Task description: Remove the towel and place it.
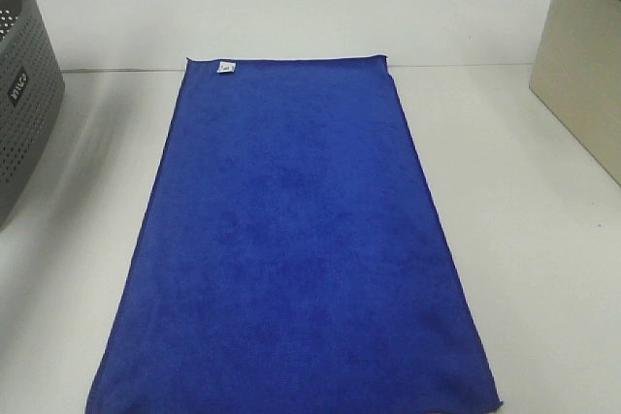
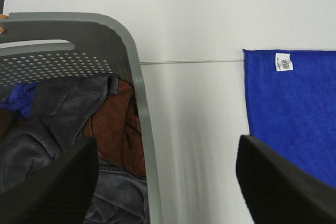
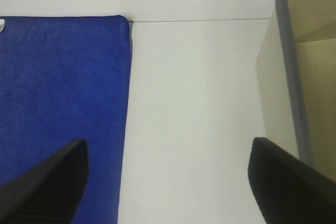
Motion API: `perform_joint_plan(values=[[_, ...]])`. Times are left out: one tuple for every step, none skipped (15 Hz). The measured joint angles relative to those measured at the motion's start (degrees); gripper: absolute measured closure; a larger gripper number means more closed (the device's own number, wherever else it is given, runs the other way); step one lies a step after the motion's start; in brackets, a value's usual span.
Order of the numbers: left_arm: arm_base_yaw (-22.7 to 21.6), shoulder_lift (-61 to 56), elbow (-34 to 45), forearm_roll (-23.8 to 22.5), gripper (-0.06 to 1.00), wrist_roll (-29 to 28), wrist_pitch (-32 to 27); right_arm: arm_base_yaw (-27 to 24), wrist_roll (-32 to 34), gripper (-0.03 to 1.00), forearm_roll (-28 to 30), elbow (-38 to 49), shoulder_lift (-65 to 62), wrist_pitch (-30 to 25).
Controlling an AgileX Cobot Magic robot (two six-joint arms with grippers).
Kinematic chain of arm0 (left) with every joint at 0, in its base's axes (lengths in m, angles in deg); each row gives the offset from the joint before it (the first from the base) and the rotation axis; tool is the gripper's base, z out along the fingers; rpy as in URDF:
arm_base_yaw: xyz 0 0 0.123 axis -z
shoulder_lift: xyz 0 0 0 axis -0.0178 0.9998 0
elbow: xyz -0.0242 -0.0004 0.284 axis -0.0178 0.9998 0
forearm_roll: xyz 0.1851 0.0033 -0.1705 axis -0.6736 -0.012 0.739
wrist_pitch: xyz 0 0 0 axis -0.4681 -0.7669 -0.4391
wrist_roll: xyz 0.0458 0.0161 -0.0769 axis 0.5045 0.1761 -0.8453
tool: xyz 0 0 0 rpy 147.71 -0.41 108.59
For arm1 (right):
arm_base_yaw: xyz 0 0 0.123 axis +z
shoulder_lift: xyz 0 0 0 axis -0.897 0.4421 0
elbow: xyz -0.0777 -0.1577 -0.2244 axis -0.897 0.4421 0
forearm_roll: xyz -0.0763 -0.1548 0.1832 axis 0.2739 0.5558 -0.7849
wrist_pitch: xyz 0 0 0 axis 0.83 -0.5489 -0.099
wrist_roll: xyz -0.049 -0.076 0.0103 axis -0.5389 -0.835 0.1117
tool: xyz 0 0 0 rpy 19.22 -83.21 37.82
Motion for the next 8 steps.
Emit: perform_joint_plan(values=[[0.06,-1.32,1.2,0.92,0.25,0.57,0.0,0.06,0.0,0.16,1.03,0.69,-1.43,0.11],[0.29,-3.72,3.55,1.32,0.25,0.86,0.0,0.4,0.0,0.16,1.2,2.98,-4.07,0.23],[0.52,-6.88,7.51,1.38,0.25,1.03,0.0,0.46,0.0,0.16,1.2,7.56,-7.85,0.23],[0.52,-10.89,13.64,1.38,0.25,1.03,0.06,0.69,0.0,0.16,1.26,13.29,-13.18,0.23],[0.57,-16.04,21.08,0.74,0.25,1.03,0.11,0.86,-0.06,0.16,1.55,20.8,-19.54,0.23],[0.57,-21.2,28.36,-0.57,0.25,1.03,0.11,0.86,-0.06,0.16,1.72,27.73,-25.78,0.06],[0.57,-27.56,35.98,-2.18,0.25,1.03,0.11,0.86,-0.06,0.16,1.83,34.38,-32.49,0.06],[0.57,-33.75,43.49,-3.67,0.25,1.15,0.11,0.86,-0.11,0.16,1.89,41.14,-39.88,0.06]])
